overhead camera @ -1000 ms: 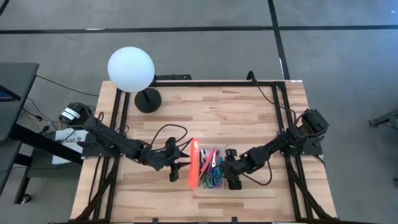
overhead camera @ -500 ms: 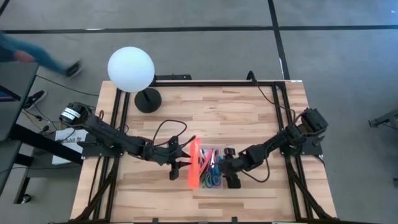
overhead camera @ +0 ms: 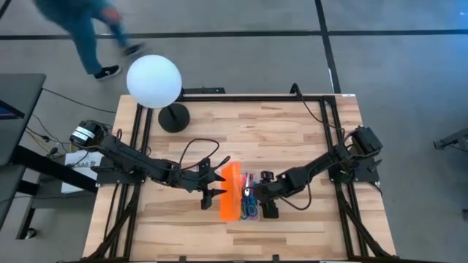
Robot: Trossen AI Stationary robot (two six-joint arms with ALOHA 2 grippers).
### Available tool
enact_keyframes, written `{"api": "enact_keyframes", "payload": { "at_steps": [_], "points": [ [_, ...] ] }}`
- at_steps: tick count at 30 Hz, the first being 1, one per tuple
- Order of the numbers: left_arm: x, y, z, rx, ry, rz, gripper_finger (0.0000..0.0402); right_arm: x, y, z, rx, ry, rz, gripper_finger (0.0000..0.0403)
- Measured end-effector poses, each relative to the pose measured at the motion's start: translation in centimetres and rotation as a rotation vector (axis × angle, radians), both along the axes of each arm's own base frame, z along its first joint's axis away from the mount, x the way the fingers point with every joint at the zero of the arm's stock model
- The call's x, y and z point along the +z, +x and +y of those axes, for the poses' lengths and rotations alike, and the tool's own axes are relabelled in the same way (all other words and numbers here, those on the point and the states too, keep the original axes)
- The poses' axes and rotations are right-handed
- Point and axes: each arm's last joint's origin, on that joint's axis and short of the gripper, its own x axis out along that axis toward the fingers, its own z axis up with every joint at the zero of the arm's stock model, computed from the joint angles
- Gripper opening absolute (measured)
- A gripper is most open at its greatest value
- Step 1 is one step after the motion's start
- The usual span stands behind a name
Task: Pick & place school supplies into a supply box
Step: Close the supply box cover
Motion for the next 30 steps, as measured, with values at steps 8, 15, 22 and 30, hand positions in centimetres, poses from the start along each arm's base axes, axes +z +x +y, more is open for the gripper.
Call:
{"api": "enact_keyframes", "payload": {
  "at_steps": [8,15,22,30],
  "points": [
    [0.0,0.0,0.0,0.0,0.0,0.001,0.0216,0.0,0.1,-0.3,-0.027,0.021,0.011,0.0239],
    [-0.3,-0.2,0.0,-0.003,-0.025,0.035,0.0216,0.1,-0.8,-0.6,-0.088,0.022,0.117,0.024],
    [-0.5,-0.3,-0.2,-0.005,-0.04,0.056,0.0215,2.6,-2.8,-0.5,-0.119,-0.005,0.134,0.024],
    [-0.4,-0.3,-0.1,0.015,-0.034,0.05,0.0215,6.9,-2.2,-0.1,-0.065,0.058,-0.151,0.024]
  ]
}}
